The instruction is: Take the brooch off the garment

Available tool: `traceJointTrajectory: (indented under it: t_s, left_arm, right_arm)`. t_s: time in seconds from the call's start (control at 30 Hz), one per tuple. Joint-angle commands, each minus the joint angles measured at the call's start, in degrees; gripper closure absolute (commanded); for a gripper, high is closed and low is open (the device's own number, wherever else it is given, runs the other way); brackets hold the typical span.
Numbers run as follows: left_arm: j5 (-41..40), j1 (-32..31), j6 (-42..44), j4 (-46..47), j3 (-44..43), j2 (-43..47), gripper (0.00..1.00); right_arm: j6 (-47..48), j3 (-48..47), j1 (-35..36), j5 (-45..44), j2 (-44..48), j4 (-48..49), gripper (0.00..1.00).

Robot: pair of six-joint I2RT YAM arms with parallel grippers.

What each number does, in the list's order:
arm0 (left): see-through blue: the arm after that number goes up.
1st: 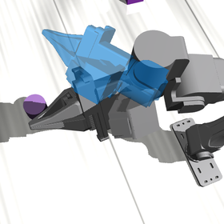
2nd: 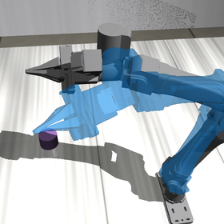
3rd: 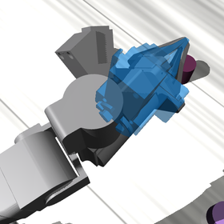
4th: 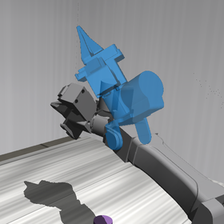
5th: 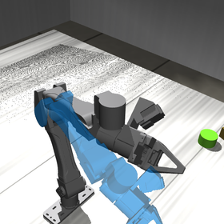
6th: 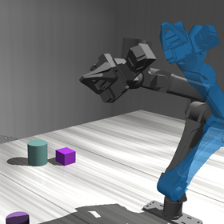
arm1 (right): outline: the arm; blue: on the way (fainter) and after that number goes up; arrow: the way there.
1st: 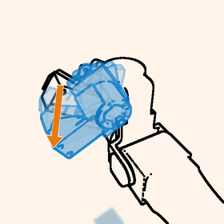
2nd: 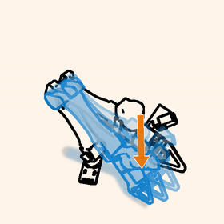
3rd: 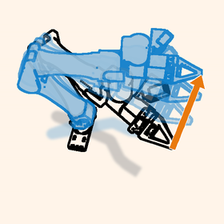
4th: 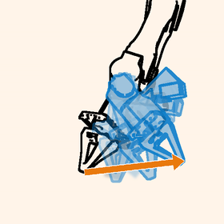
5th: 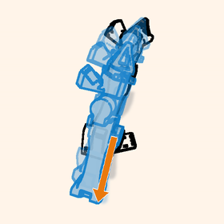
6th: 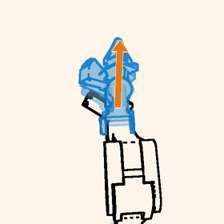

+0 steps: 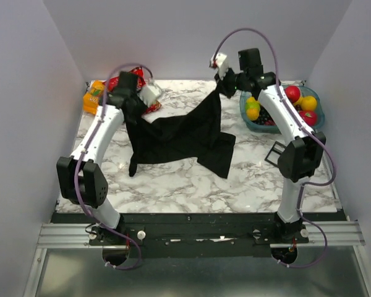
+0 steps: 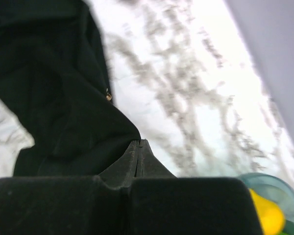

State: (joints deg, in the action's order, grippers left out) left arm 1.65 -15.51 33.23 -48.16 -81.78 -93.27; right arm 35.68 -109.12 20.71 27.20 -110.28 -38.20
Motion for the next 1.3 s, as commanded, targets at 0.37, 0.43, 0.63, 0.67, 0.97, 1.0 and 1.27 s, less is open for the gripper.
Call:
traceJointTrajectory:
  t_s: [0.37,0.43,0.63,0.67,0.97,1.0,1.27]
  left_arm:
    - [-7.36,8.83,9.12,2.88,-54.13,-5.74,1.00]
    - [-6.40,8.83,10.44,6.05,-44.85,-0.44,1.00]
    - [-4.55,8.83,12.56,3.18,-23.20,18.46,1.00]
    - [-3.77,8.83,12.91,1.25,-21.25,22.39,1.00]
    - [13.81,8.48,16.33,-20.90,4.50,36.66,1.00]
    - [14.95,8.48,16.77,-22.66,6.35,37.19,1.00]
    - [16.45,8.21,27.14,-34.45,19.19,40.80,0.76]
  right_arm:
    - [-12.04,-29.14,-6.47,-4.27,-4.17,22.11,0.99]
    - [-9.76,-24.60,-6.56,-2.60,0.91,22.20,0.99]
    - [-5.28,-7.36,-6.56,4.07,16.82,20.72,1.00]
    - [-4.05,-1.59,-6.47,5.48,21.46,17.05,1.00]
    - [11.16,37.20,-3.58,11.56,43.12,-3.78,1.00]
    - [13.08,41.32,-2.70,12.60,43.91,-5.56,1.00]
    - [27.24,47.08,0.21,12.88,46.39,-26.12,0.62]
